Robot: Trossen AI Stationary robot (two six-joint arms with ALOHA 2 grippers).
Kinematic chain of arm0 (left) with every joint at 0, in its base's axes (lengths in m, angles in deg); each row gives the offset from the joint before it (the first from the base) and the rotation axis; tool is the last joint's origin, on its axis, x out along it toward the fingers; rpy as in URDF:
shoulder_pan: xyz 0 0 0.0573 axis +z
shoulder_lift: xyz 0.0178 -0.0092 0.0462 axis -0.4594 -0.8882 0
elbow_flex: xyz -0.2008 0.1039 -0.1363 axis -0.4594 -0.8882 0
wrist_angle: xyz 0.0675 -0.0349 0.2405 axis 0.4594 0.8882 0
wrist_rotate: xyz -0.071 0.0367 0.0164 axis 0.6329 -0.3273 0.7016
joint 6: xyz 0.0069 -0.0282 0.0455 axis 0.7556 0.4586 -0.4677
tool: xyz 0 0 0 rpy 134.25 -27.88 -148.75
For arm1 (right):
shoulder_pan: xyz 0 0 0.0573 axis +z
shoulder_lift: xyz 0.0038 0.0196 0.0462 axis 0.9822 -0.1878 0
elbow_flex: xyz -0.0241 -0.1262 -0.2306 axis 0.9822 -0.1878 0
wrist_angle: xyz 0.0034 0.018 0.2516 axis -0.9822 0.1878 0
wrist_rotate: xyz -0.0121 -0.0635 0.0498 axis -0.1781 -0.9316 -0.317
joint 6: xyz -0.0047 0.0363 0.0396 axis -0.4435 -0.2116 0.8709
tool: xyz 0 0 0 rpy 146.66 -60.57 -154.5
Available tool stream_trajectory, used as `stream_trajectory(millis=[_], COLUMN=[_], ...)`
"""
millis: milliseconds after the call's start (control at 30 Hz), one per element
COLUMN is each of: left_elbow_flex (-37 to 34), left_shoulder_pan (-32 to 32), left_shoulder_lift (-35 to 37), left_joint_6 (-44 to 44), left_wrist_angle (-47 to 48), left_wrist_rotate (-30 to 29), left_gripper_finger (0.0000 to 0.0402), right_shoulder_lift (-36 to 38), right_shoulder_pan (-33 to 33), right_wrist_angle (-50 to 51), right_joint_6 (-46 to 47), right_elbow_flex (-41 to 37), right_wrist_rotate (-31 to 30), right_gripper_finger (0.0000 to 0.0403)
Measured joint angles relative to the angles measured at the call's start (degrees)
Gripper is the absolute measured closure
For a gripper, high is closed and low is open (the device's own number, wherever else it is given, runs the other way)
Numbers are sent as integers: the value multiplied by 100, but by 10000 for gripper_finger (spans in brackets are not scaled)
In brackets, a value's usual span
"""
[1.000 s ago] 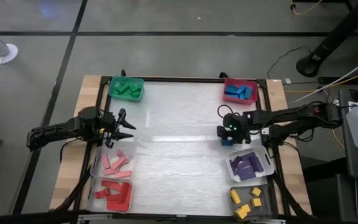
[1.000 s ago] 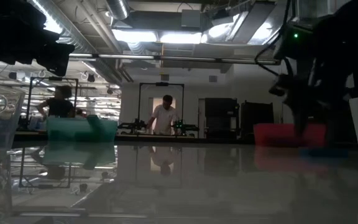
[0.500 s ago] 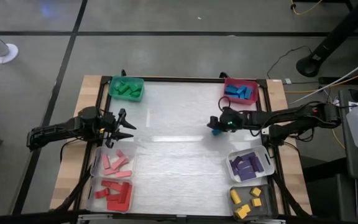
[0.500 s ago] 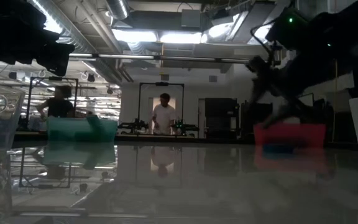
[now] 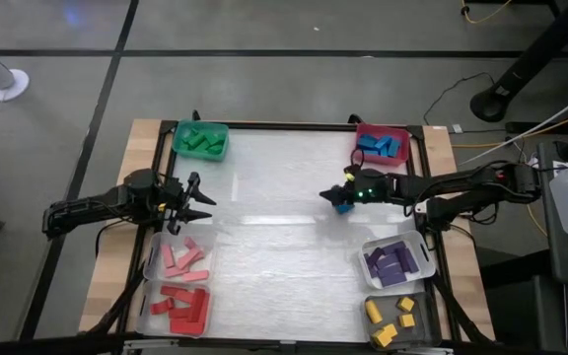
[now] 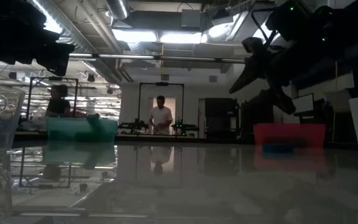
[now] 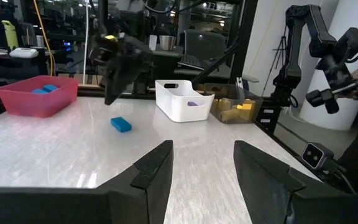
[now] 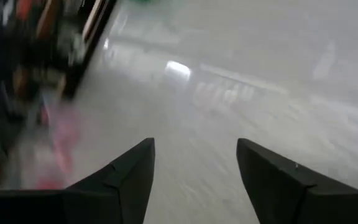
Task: Sort blocks
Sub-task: Put the blue block into the pink bin
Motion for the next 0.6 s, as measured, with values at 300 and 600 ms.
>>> stream_trajectory(millis=[300,600], left_elbow_flex=[0,0], left_shoulder_pan=[2,1], left_shoulder_lift=[-1,-1], left_joint_6=[0,0], left_wrist_angle=[-1,-1], left_wrist_rotate=[1,2], left_gripper_finger=[243,243], right_shoulder_lift=[2,-60], right_shoulder_pan=[4,4], right_wrist_angle=[1876,4055], right_joint_6=[-5041,-7204], right_elbow_flex=[866,1071], right_wrist_rotate=[613,336], right_gripper_finger=[175,175])
